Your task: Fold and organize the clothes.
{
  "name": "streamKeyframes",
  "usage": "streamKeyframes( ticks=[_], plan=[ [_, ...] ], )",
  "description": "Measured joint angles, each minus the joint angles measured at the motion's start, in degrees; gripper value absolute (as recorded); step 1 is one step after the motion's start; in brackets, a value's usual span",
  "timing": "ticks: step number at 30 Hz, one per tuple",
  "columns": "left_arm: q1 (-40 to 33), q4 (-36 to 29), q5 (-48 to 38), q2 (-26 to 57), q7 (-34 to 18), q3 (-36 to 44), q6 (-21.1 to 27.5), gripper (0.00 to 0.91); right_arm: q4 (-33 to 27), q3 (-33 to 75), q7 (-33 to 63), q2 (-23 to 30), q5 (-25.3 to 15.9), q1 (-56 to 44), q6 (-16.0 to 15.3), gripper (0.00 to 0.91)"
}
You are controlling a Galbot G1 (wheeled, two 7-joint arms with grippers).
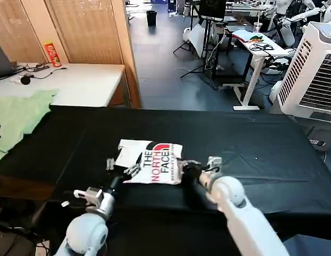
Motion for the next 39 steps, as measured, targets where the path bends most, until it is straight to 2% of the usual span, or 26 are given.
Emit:
streamKeyframes(
  ticks=[2,5,9,16,20,24,30,33,36,39],
  plan=[
    [0.44,0.38,-0.13,-0.06,-1.19,-0.20,0.32,0.878,1.05,0.27,-0.74,-2.04,-1.22,-0.27,-0.14,0.878],
    [1.04,0.92,-0.23,0.08,-1.56,-0.57,-1.27,0.878,3.60,0.29,-1.37,-4.72,-4.71,-1.64,1.58,0.878],
    [2.24,1.28,-0.07,0.20,-2.74,-0.69,-1.43,0.878,7.91,0.76,-0.18,-6.70,-11.06,-5.09,6.02,0.878],
    [5.86,-2.16,-2.25,1.85,-6.90,-0.84,0.97,0.878,15.45,3.20,3.61,-6.96,-22.76,-17.17,18.22,0.878],
    [9.45,-4.97,-2.98,2.31,-7.84,-2.50,0.97,0.878,18.63,5.56,5.51,-6.29,-28.95,-26.90,26.84,0.878],
    [14.22,-7.75,-3.17,2.55,-7.87,-4.85,0.29,0.878,21.36,8.39,7.91,-5.43,-32.87,-36.00,33.26,0.878],
    [22.46,-10.17,-3.00,2.45,-6.25,-8.63,0.19,0.878,24.96,12.76,12.39,-4.85,-32.92,-47.28,37.28,0.878],
    [26.64,-11.25,-2.98,2.80,-4.02,-10.18,0.37,0.878,26.52,14.59,12.93,-4.36,-31.54,-52.40,37.85,0.878],
    [30.37,-12.53,-3.21,3.26,-3.37,-11.75,1.18,0.878,28.76,16.37,13.29,-3.95,-30.44,-57.05,36.71,0.878],
    [32.67,-13.92,-3.74,3.61,-3.71,-12.88,2.88,0.878,31.58,18.00,14.45,-3.89,-29.28,-61.06,33.51,0.878]
  ],
)
